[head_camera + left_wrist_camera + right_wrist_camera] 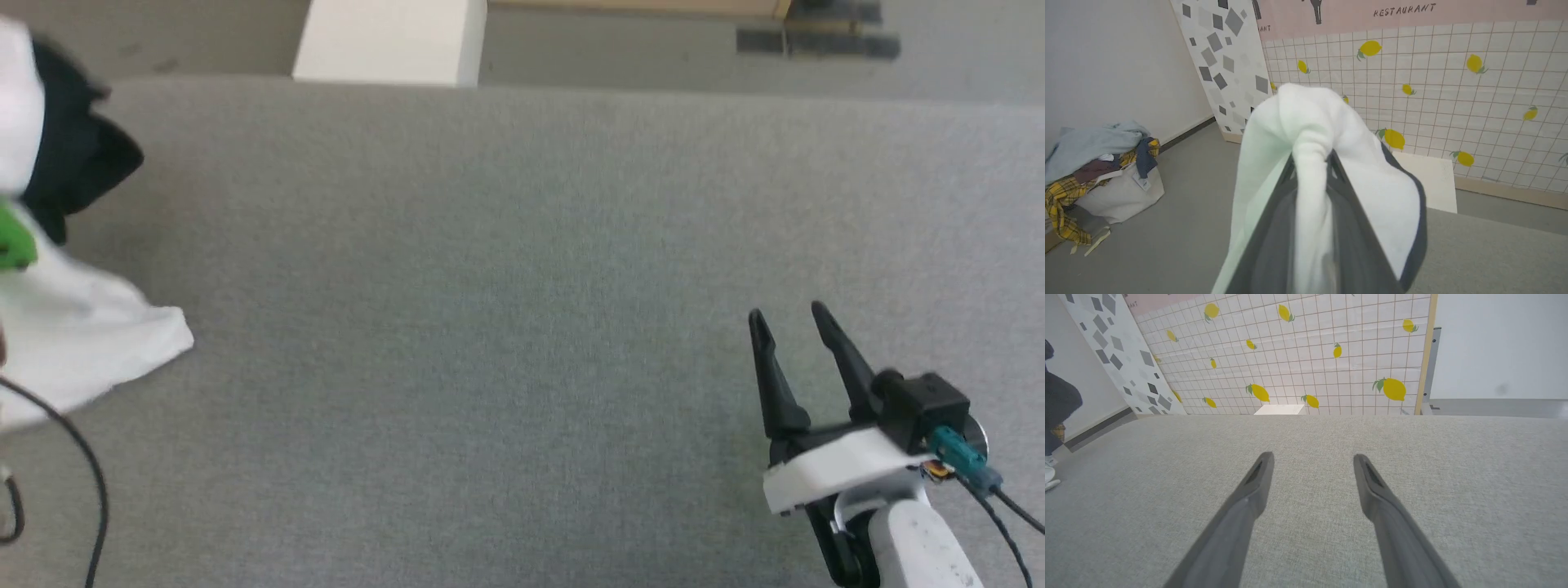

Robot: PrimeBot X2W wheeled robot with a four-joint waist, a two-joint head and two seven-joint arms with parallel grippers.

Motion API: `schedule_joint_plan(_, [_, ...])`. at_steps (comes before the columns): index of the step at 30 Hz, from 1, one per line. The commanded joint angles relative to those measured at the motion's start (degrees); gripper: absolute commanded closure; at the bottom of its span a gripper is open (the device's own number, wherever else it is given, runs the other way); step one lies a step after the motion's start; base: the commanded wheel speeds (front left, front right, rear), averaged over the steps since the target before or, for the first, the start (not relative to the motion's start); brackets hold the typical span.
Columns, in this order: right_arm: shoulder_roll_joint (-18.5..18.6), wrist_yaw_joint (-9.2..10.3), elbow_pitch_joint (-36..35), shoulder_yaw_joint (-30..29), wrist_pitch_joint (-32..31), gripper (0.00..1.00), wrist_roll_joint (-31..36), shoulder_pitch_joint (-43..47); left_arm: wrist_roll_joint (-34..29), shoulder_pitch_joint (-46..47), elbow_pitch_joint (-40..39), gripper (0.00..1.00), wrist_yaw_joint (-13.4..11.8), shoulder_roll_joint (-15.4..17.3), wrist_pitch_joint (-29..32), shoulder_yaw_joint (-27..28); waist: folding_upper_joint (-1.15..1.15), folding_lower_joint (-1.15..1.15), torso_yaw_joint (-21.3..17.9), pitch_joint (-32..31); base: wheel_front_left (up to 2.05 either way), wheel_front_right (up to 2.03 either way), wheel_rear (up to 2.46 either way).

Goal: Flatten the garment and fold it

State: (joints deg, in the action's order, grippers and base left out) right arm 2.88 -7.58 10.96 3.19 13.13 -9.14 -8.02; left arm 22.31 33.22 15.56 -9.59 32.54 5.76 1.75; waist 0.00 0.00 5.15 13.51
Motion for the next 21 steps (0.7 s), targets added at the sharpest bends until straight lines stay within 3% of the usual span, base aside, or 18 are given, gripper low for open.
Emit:
schedule_joint_plan(1, [-0.01,0.09,0.07,-0.36,0.29,0.0,-0.36,0.93,-1.0,2.16,-1.08,1.0,0.69,-0.13,-1.61,-1.01,0.0,0.0,0.19,-8.45,0.0,0.0,0.0])
schedule_joint_plan(7, [-0.01,0.09,-0.38,-1.49,-0.02,0.0,-0.57,3.34,-2.81,8.97,-4.8,1.0,3.52,-4.55,-5.04,-7.64,0.0,0.0,-2.83,-12.18,0.0,0.0,0.0])
schedule_joint_plan(14, [-0.01,0.09,-1.15,-1.16,-0.87,0.0,-0.84,4.8,-1.58,13.53,-6.42,1.0,5.22,-14.56,-6.55,-15.09,0.0,0.0,-8.22,-13.86,0.0,0.0,0.0])
schedule_joint_plan(21, [-0.01,0.09,-2.15,-0.92,-1.85,0.0,-0.57,5.69,1.08,11.96,-1.92,1.0,7.05,-23.54,-7.82,-21.2,0.0,0.0,-13.7,-13.54,0.0,0.0,0.0])
